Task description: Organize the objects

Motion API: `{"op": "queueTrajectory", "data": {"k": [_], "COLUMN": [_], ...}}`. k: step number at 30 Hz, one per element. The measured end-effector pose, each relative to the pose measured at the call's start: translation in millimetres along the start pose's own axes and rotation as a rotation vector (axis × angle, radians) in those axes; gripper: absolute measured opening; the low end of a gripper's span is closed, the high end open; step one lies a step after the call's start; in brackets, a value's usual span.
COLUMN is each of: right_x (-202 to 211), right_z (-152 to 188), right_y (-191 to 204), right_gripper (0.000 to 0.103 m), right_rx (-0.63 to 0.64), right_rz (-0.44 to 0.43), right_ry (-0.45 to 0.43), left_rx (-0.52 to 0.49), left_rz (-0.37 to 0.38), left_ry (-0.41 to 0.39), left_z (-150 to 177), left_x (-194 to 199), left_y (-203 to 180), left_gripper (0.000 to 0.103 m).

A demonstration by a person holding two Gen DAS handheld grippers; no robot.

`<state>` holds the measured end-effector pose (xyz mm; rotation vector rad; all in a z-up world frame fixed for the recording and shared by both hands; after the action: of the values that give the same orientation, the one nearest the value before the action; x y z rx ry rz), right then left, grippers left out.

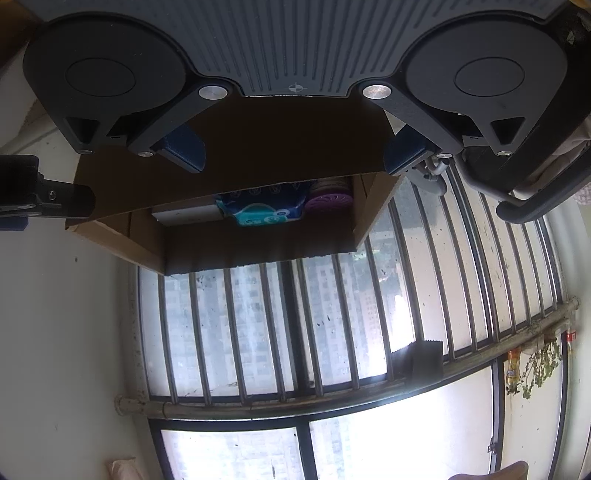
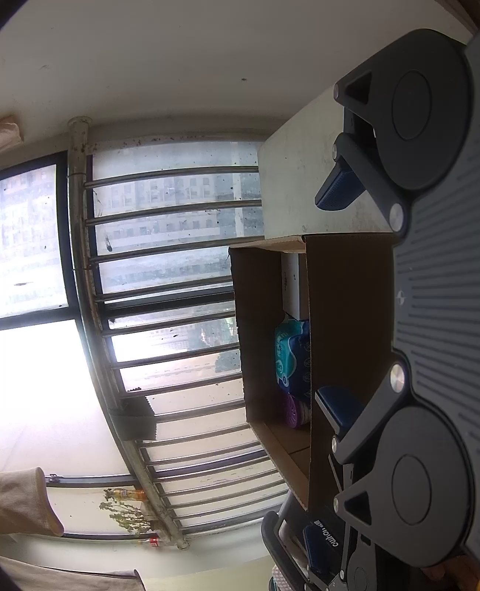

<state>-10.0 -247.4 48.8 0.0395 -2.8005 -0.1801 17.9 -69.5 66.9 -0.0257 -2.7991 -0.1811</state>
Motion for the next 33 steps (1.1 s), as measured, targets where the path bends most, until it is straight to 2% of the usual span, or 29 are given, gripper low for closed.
{"op": "queueTrajectory", "data": {"k": [19, 33], "right_x": [1.0, 2.7], "right_z": [0.7, 0.2], "right_y": [3.2, 3.9], "right_gripper": [0.103, 0.103], "right_rx": [0.011, 0.014], "right_rz": [0.0, 0.009], "right_ry": [0.0, -0.002], "left_rx": [0.008, 0.026], "left_rz": [-0.001, 0.029], "left_ry": [0.0, 0.0], "left_z": [0.4, 0.4], "left_x": [-0.5, -2.2], "left_y": [2.7, 3.4], "left_gripper": [0.103, 0.103]}}
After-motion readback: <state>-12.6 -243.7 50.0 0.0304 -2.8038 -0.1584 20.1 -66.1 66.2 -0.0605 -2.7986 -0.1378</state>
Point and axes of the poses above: each gripper's, at about its wrist camera, not at the fingertips, and x roughly against the way its jaws point, y to its left, z to its underside, the point moved 4 cm from there along -x, roughly the way its jaws point, and after that the axes turned 5 degrees about z, right-handed, at the moved point
